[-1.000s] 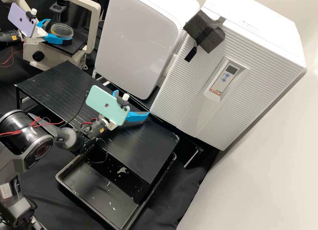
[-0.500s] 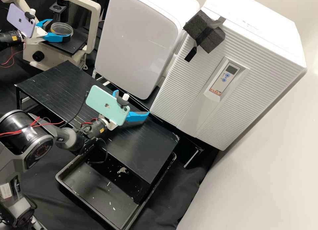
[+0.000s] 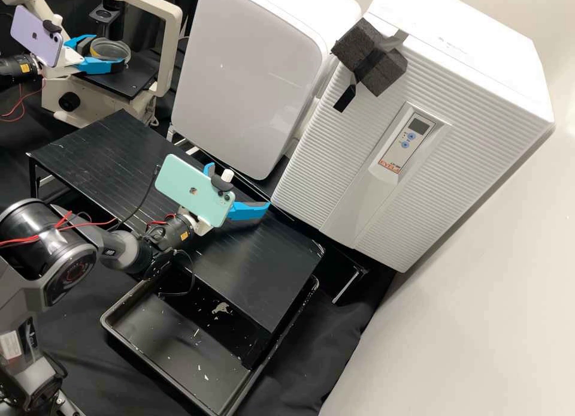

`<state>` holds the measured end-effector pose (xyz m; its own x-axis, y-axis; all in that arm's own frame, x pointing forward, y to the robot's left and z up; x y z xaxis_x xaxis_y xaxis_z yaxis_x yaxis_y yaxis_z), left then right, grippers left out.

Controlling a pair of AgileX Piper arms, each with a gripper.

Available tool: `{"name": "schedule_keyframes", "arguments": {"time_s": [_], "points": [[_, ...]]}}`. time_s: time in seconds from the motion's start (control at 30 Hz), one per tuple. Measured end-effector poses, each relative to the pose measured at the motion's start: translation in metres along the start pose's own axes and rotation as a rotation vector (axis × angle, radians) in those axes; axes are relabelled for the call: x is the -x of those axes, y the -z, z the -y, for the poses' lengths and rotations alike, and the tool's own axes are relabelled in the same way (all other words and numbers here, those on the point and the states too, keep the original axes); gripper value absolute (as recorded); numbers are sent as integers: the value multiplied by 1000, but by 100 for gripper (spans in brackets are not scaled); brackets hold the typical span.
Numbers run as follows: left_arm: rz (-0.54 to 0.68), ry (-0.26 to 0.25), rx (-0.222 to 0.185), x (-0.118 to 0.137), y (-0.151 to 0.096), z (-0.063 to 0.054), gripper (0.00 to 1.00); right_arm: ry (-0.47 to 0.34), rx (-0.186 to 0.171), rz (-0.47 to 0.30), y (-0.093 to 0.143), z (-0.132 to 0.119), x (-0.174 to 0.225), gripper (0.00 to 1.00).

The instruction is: Place the petri dish on the bench

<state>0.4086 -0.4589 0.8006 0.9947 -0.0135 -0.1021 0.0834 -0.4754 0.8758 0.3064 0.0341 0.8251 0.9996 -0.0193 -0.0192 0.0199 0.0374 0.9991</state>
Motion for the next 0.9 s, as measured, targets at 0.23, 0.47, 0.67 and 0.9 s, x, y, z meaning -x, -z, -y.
{"name": "schedule_keyframes", "arguments": {"time_s": [0.23,0.47,0.67,0.9], "points": [[6,-7,-2,2,0,2,0,0,0,0,0,0,0,100],[21,0,-1,15,-3,-2,0,0,0,0,0,0,0,100],[115,44,-60,41,-24,-2,0,0,0,0,0,0,0,100],[301,79,-134,72,-60,5,0,0,0,0,0,0,0,100]]}}
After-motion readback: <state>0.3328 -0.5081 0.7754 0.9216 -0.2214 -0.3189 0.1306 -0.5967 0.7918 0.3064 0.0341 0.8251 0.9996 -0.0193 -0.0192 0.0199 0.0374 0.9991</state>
